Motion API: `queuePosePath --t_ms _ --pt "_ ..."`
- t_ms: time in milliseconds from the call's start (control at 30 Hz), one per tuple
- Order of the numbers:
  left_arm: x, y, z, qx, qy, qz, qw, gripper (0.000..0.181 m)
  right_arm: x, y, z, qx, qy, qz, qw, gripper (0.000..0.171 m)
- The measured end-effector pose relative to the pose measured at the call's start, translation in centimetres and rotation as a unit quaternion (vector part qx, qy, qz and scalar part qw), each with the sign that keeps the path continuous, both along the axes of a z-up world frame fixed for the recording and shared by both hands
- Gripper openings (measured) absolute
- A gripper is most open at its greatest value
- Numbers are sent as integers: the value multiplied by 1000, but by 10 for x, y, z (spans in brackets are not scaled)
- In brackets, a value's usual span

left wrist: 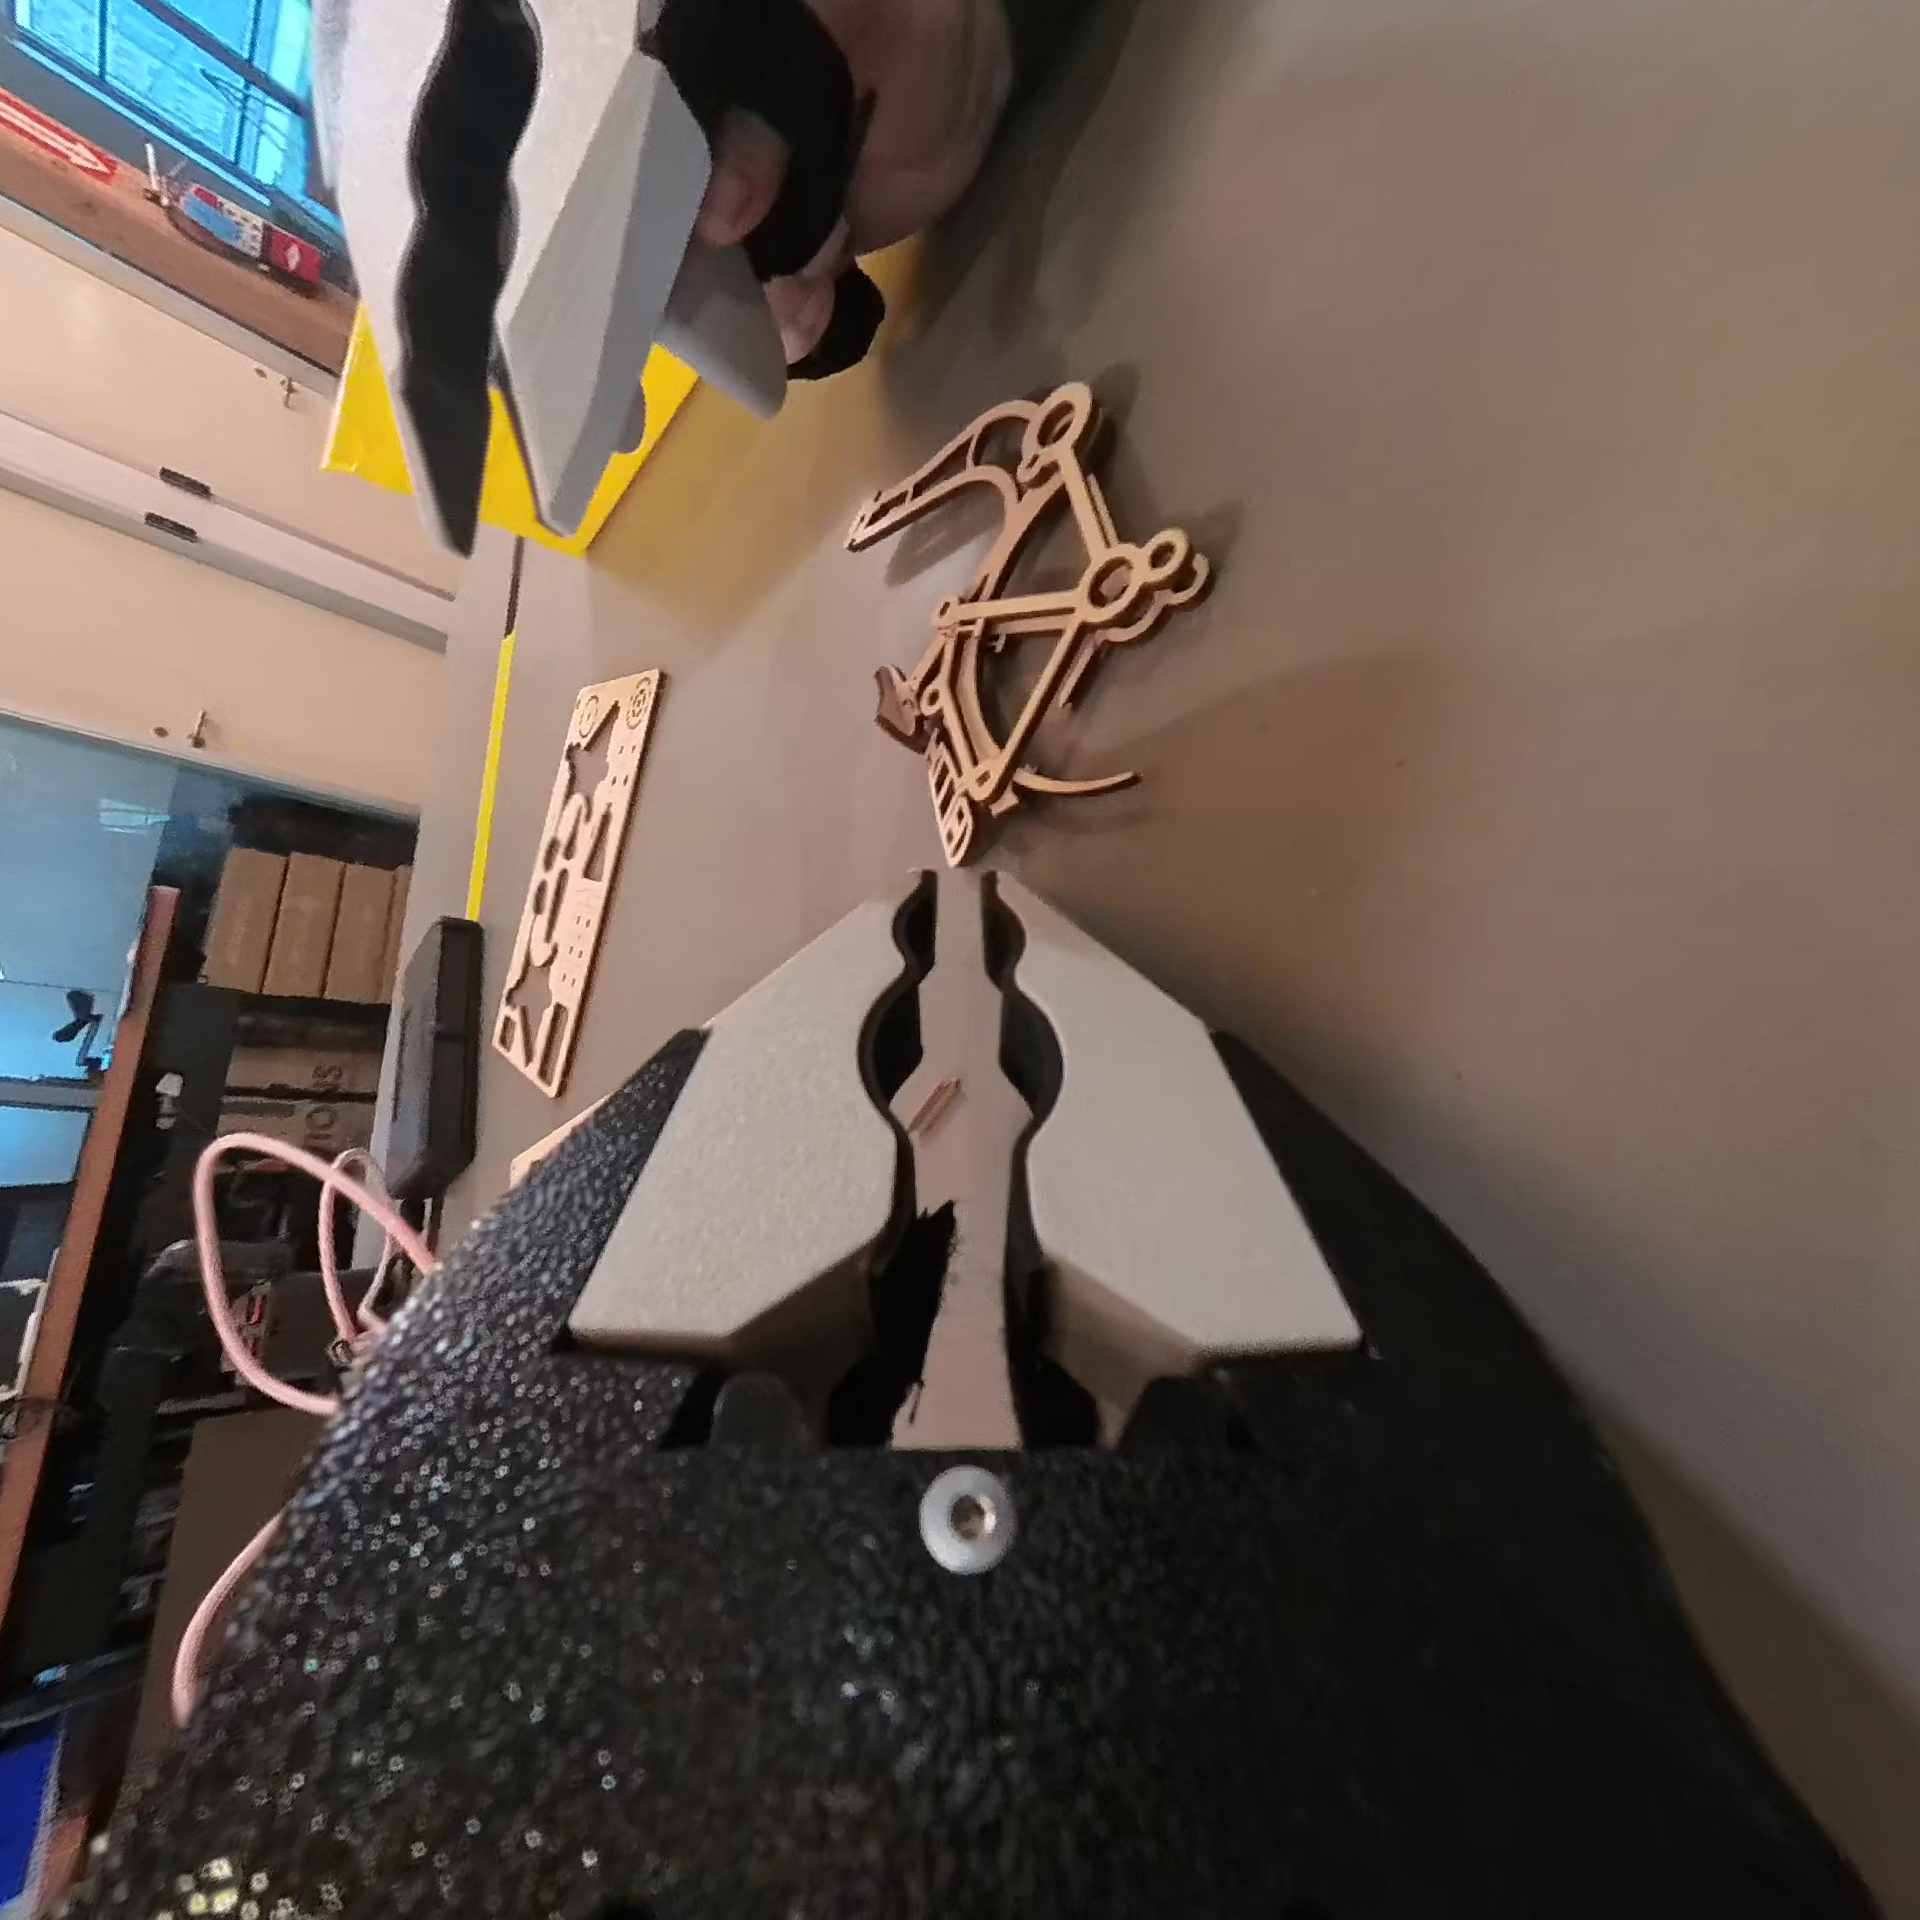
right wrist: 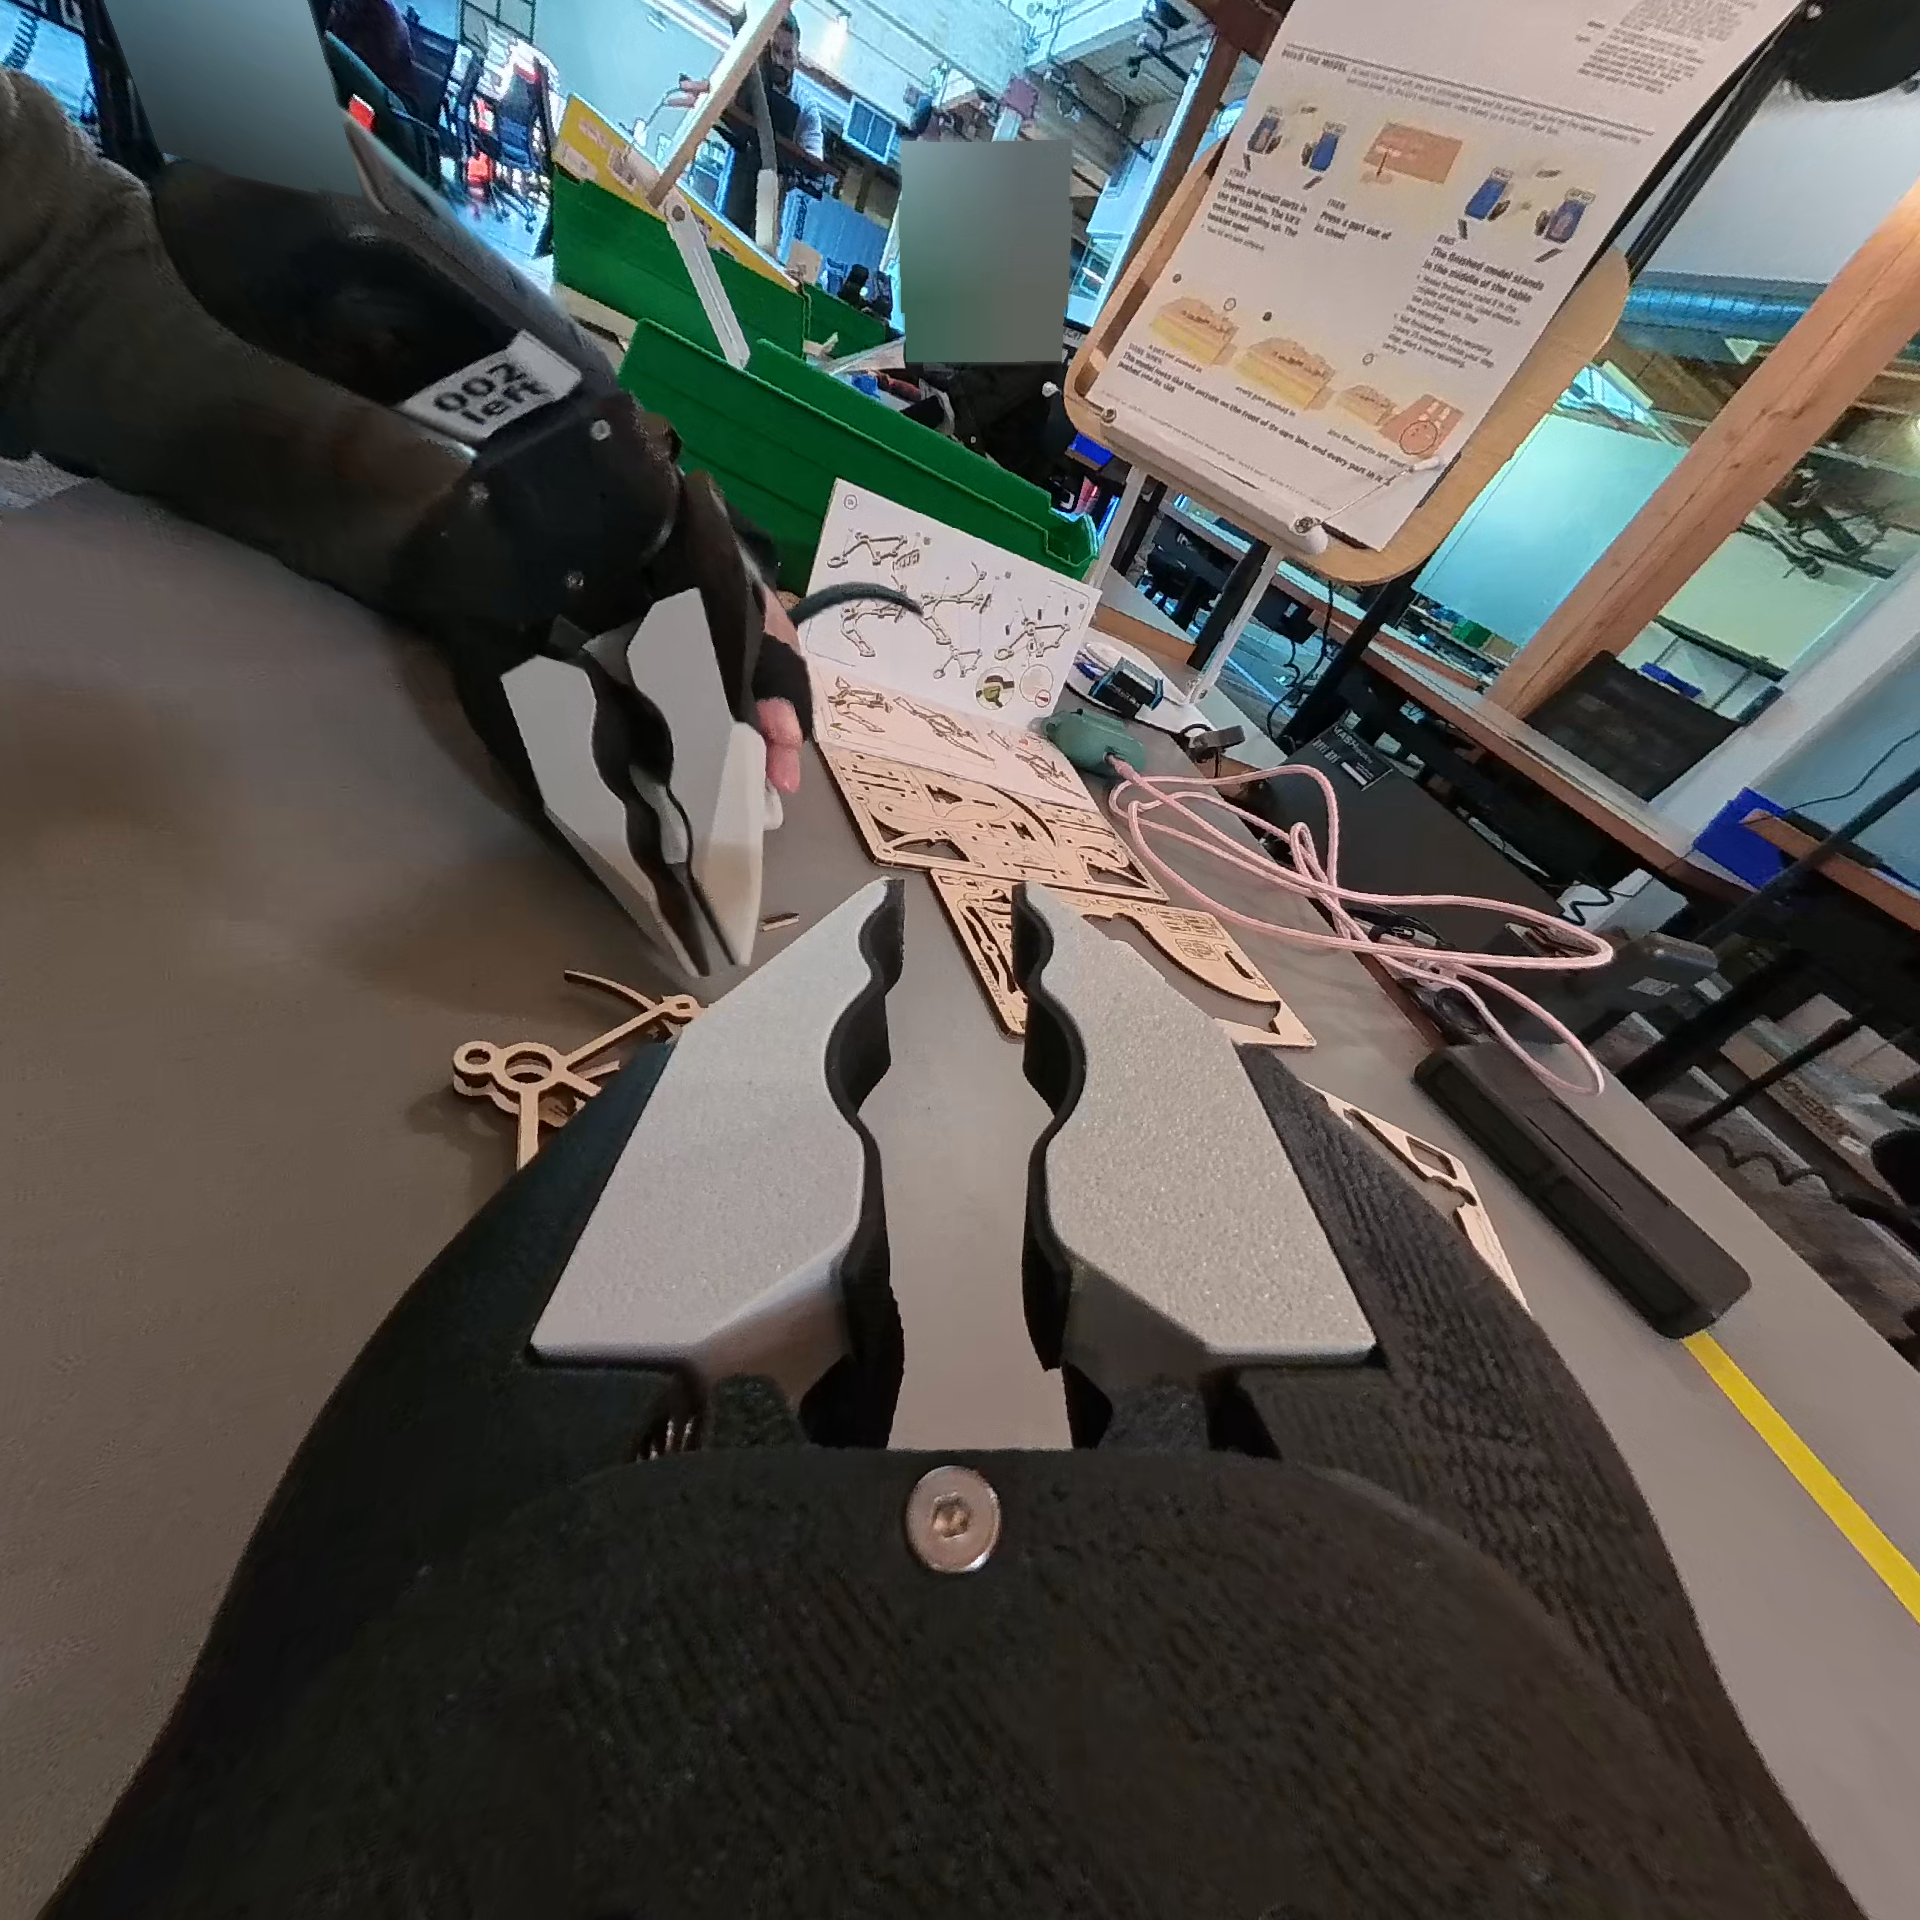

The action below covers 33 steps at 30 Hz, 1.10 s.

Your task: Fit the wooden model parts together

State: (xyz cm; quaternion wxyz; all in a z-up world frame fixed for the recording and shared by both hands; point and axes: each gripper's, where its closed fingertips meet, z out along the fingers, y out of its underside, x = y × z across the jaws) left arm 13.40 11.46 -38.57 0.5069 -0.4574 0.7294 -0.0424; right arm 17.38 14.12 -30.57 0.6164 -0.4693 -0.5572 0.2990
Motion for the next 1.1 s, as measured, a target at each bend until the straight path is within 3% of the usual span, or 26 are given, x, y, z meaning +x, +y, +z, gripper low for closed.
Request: queuePosePath --t_ms 33,133,300,633,833,967,1100 --pt "0 -1 0 -6 1 -6 1000 6 0 0 0 0 0 0 1000 19" --pt "1 -1 -1 -6 36 -40 999 14 -1 0 0 0 -1 0 1000 18" --pt "9 4 0 -85 32 -73 993 23 0 2 -1 1 -3 -4 1000 18" --pt "18 5 -6 -93 41 -90 991 3 0 3 -1 -6 0 -2 1000 18" --pt "19 7 -5 -91 28 -65 993 2 0 1 -1 -5 0 -2 1000 18" --pt "17 11 -2 -154 -1 -31 988 1 1 1 0 -6 1 -2 1000 18" --pt "18 15 0 -286 -33 4 958 0 2 5 -2 1 -6 -19 1000 14"
